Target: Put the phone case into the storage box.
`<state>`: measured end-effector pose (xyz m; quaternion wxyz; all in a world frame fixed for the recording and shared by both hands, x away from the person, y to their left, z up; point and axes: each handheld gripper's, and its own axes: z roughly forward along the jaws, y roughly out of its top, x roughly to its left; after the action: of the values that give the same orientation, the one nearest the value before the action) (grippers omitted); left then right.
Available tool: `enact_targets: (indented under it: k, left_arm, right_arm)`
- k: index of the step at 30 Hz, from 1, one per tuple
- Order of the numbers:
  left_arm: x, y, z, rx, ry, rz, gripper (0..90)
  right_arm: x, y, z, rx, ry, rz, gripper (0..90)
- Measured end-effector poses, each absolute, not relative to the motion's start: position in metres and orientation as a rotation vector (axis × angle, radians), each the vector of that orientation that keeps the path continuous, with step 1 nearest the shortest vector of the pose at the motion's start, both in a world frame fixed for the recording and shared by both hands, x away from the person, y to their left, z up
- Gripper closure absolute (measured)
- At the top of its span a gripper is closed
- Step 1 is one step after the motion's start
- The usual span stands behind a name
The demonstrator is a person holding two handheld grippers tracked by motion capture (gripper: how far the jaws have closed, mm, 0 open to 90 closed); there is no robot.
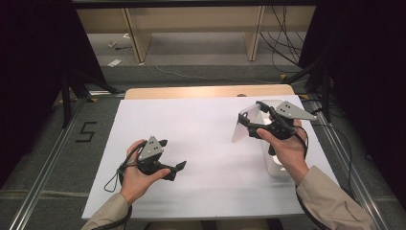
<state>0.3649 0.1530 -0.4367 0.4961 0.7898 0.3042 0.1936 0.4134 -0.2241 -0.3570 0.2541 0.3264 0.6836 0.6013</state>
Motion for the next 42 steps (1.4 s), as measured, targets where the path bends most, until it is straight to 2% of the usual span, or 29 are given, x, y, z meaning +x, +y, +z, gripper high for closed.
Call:
enact_targets:
  k: [42]
  left_arm:
    - [0.366,0.154,-0.438,1.910,0.745,0.473,0.0]
  right_arm:
    - [0.420,-0.248,-0.348,0.943,1.774,1.602,18.5]
